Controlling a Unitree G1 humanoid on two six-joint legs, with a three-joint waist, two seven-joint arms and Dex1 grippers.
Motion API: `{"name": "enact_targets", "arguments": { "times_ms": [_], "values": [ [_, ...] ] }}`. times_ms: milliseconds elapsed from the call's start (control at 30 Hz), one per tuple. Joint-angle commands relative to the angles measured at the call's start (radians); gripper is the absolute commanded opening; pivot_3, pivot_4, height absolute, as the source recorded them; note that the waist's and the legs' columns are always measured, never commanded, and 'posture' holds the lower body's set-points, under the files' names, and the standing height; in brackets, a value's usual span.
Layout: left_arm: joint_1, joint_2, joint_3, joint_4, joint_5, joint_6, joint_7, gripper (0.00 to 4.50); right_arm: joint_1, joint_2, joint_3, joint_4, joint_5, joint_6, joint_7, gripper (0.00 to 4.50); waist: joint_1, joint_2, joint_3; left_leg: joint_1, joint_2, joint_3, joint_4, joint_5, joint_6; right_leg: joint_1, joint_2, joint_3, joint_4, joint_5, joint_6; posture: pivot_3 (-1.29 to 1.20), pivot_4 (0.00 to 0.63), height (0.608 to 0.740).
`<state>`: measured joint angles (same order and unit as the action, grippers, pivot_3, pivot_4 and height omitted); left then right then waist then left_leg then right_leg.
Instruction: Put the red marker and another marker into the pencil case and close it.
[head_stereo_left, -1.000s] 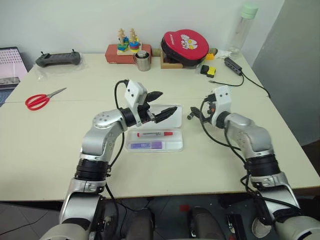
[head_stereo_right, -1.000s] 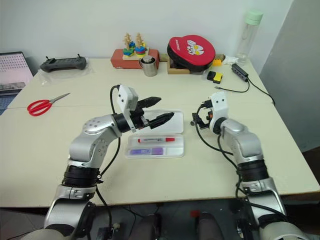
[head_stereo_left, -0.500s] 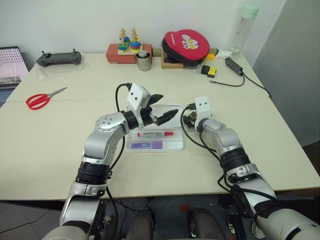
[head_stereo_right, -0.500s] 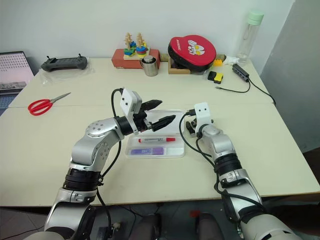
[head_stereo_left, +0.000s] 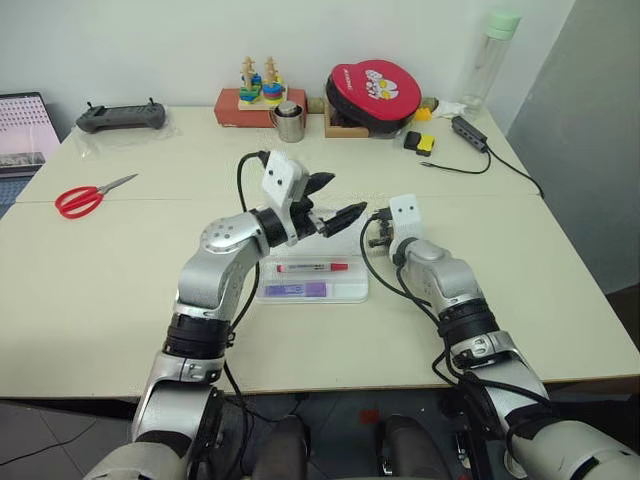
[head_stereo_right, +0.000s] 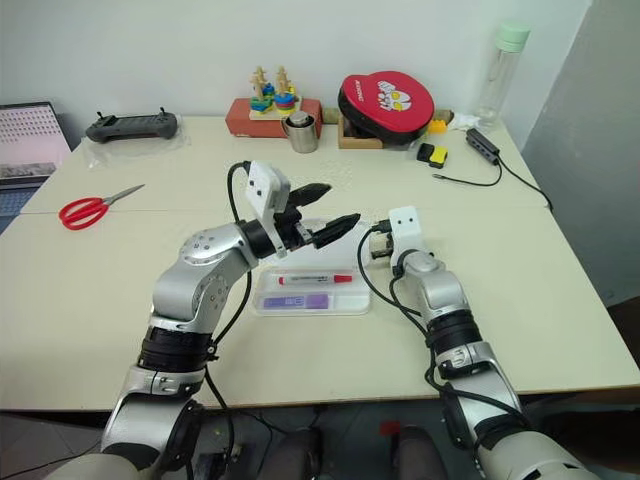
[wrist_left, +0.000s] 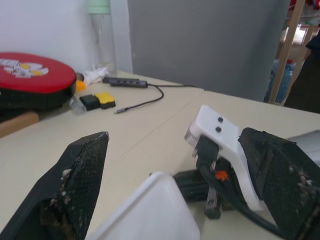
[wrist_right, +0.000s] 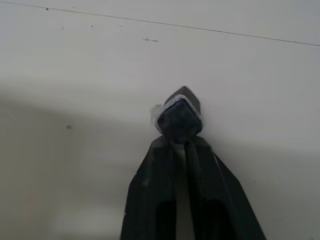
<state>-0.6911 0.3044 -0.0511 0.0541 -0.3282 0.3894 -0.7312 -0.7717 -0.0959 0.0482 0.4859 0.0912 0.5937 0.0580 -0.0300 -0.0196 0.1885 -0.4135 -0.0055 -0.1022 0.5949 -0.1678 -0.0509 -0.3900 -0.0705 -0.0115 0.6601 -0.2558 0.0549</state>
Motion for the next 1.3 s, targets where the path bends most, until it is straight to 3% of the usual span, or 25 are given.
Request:
{"name": "enact_targets", "arguments": {
  "times_ms": [33, 300, 600, 833, 1133, 1300],
  "values": [
    [-0.03, -0.022, -0.016, 0.006, 0.004, -0.02, -0.003, 4.5, 0.02, -0.024, -0.041, -0.06, -0.011, 0.013, -0.019, 0.03, -0.001, 0.0, 0.0, 0.0, 0.0, 0.0, 0.0, 0.0, 0.0, 0.0, 0.0, 0.0, 0.0, 0.0, 0.0, 0.0, 0.15, 0.74],
    [-0.023, 0.019, 0.022, 0.033, -0.006, -0.025, -0.015, 4.5, 0.056, -0.052, 0.0, -0.129, -0.026, 0.035, 0.036, 0.03, -0.003, 0.0, 0.0, 0.0, 0.0, 0.0, 0.0, 0.0, 0.0, -0.001, 0.0, 0.0, -0.001, 0.0, 0.0, 0.0, 0.15, 0.74],
    [-0.014, 0.05, 0.043, 0.023, -0.013, -0.019, -0.014, 4.5, 0.009, -0.017, -0.031, -0.128, -0.02, -0.035, 0.03, 1.74, -0.005, 0.0, 0.0, -0.001, 0.0, 0.0, -0.001, 0.0, 0.0, -0.001, 0.0, 0.0, -0.001, 0.0, 0.001, 0.0, 0.15, 0.74],
    [-0.008, 0.025, 0.02, -0.008, -0.018, -0.001, -0.024, 4.5, -0.039, -0.005, -0.007, -0.014, -0.03, -0.172, 0.117, 3.43, -0.005, 0.0, 0.0, -0.001, 0.0, 0.0, -0.001, 0.0, 0.0, -0.001, 0.0, 0.0, -0.001, 0.0, 0.001, 0.0, 0.15, 0.74],
    [-0.014, 0.019, 0.018, -0.014, -0.018, 0.01, -0.023, 4.5, -0.119, -0.001, -0.031, 0.224, -0.038, -0.268, 0.135, 3.43, -0.006, 0.0, 0.0, -0.001, 0.0, 0.0, -0.001, 0.0, 0.0, -0.001, 0.0, 0.0, -0.001, 0.0, 0.0, 0.0, 0.15, 0.74],
    [-0.019, 0.006, 0.015, -0.017, -0.017, 0.013, -0.014, 4.5, -0.141, 0.009, -0.04, 0.306, -0.035, -0.301, 0.136, 2.5, -0.006, 0.0, 0.0, -0.001, 0.0, 0.0, -0.001, 0.0, 0.0, -0.001, 0.0, 0.0, -0.001, 0.0, 0.0, 0.0, 0.15, 0.74]
  ]
}}
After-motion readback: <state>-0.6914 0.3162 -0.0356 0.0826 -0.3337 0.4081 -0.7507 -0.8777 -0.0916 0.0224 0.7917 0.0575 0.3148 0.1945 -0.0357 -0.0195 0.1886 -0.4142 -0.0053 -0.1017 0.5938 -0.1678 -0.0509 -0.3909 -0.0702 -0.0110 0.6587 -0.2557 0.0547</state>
